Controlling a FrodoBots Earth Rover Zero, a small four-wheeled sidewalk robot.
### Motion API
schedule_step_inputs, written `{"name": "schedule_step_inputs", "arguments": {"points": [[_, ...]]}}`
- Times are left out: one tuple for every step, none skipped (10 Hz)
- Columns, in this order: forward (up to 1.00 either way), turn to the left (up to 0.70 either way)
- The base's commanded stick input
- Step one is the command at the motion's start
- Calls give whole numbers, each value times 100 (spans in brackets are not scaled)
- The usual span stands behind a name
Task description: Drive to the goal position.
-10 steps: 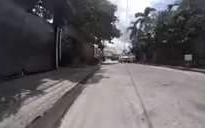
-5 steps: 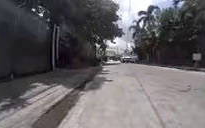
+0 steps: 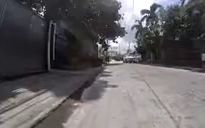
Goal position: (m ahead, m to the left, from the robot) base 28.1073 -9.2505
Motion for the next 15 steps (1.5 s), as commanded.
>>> {"name": "schedule_step_inputs", "arguments": {"points": [[100, -33], [100, -18], [100, 0], [100, 0], [100, 0], [100, -8], [100, -24], [100, -38], [100, -23], [100, -9], [100, -1], [100, 0], [100, -1], [100, -1], [100, -2]]}}
